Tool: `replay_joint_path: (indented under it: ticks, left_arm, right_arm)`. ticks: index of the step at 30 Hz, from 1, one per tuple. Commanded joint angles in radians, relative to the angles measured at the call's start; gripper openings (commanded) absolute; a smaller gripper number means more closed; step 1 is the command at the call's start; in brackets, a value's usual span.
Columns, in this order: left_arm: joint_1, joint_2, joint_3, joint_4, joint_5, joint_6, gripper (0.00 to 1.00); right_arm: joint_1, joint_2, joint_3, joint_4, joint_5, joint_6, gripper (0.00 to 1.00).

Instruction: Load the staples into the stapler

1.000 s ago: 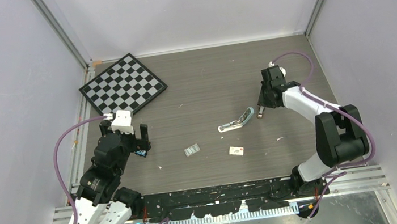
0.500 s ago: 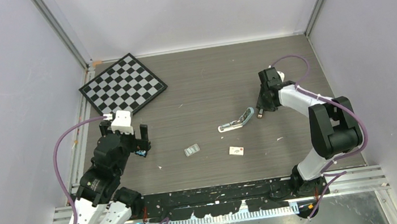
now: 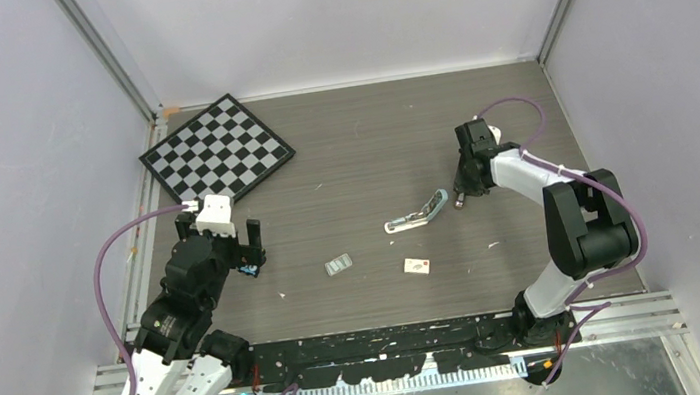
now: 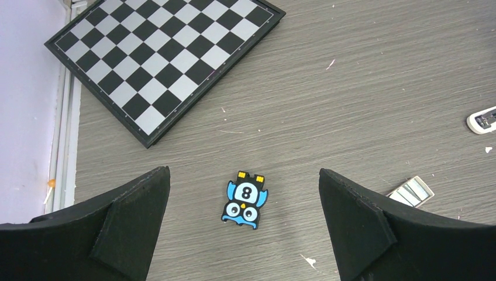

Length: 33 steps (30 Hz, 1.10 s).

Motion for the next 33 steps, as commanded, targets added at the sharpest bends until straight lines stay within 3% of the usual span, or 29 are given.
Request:
replay_joint_path:
  ticks: [1, 28, 33]
  left_arm:
    - [-0.003, -0.008, -0.002, 0.043, -0.002, -0.003, 1.0]
    - [-0.003, -0.008, -0.001, 0.041, 0.003, -0.008, 1.0]
    - [-0.003, 0.01, 0.032, 0.063, 0.129, -0.106, 1.0]
  right_arm:
    - [-0.003, -0.03, 0.04, -0.003, 0.028, -0.013, 0.21]
    - [0.0, -0.102, 0.103, -0.113, 0.021, -0.067, 0.21]
    - [0.001, -0.202, 0.15, -0.168, -0.021, -0.048, 0.21]
